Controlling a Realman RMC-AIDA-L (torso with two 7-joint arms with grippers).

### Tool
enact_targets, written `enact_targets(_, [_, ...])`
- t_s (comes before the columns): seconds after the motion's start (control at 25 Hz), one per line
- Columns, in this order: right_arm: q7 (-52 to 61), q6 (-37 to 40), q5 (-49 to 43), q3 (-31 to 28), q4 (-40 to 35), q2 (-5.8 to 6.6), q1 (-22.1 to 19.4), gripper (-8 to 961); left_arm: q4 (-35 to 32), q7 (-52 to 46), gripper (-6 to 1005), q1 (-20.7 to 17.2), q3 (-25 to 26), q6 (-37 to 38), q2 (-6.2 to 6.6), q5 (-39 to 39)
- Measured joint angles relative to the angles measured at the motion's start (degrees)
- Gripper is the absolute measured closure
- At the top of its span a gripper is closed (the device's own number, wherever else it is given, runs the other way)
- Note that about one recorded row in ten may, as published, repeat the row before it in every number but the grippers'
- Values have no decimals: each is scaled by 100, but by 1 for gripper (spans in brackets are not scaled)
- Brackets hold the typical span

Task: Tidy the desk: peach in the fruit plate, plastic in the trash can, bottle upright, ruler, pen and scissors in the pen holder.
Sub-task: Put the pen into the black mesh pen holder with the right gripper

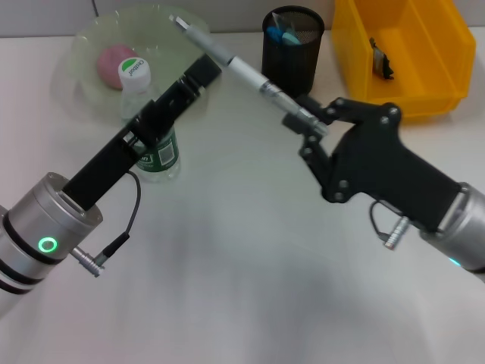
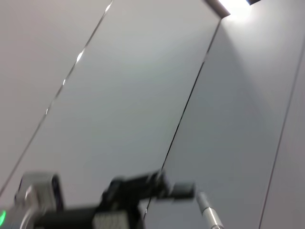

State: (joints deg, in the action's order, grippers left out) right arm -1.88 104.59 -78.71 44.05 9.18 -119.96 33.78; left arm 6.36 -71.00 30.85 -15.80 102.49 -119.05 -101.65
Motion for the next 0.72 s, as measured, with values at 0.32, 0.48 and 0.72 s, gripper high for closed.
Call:
enact_targets(0.32, [2576,533,17,-346,-1279,68,-627,816,-1293,1090,211,-181,-196,626,50,-1070])
enact_targets(0.48, [4416,506,19,-564,-2635,86,-1000,816,-1960,1715,212,-460,-656,687,67,-1231])
enact_targets(0.72, [6973,99,-252,-716,-4446,240,-1249,816,-2403,2336,213,-725,-1127,410,82,-1251])
